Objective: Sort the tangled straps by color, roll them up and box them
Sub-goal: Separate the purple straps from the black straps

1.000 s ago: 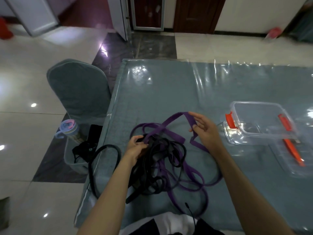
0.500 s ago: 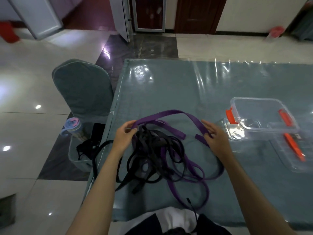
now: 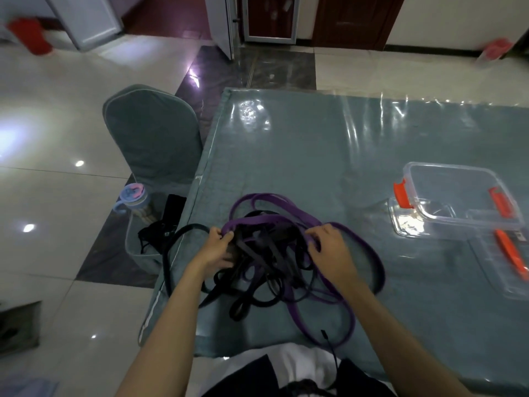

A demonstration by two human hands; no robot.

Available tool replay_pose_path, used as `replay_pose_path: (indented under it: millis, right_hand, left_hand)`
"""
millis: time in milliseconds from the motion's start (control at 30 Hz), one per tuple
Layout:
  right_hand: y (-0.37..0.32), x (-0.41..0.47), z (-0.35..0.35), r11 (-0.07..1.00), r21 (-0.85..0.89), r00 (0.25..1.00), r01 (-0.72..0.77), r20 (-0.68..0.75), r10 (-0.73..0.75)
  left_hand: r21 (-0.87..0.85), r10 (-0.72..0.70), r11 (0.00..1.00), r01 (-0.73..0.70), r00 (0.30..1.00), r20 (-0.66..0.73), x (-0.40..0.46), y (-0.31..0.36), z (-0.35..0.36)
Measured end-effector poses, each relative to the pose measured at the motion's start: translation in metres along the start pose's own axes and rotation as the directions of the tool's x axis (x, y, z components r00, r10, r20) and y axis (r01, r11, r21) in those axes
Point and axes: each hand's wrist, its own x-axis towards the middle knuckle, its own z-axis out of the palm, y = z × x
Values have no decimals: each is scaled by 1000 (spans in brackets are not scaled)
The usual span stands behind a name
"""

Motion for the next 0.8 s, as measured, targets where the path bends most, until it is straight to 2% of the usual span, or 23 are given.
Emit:
replay_pose_path:
  millis: [33,67,133,200,267,400,467,567,700,800]
  right_hand:
    - [-10,1,4,996,88,997,30,75,-36]
    - [-21,2,9,989,148,977,13,209,-45]
    - [-40,4,21,981,183,903,-56,429,-29]
    - [-55,6,35,965,195,848,-175,527,47]
    - [-64,9,49,941,199,818,-274,563,119]
    - [-65,16,68,859,332,863,-389,456,215]
    - [-55,20,68,835,359,875,-417,407,261]
    - [-42,24,58,781,409,856,-472,425,294]
    - [-35,28,44,849,391,918,-357,315,241]
    - [-38,28,32,858,423,954,-292,190,232]
  left_hand:
    - [-38,-12,999,13,1000,27,-3,4,2]
    - [-73,-20,997,24,998,54,-4,8,5]
    - [-136,-19,990,34,994,110,-7,15,13]
    - [-160,-6,987,33,986,168,-9,20,20]
    - [-119,0,993,27,974,225,-12,22,30]
    - [12,40,999,-44,973,229,-11,22,37]
    - [99,134,984,-149,981,140,-6,23,33]
    - [262,278,929,-262,960,-28,2,27,14]
    - [270,304,924,-269,948,-96,8,25,-7]
    - [210,379,914,-348,917,-128,5,26,-10]
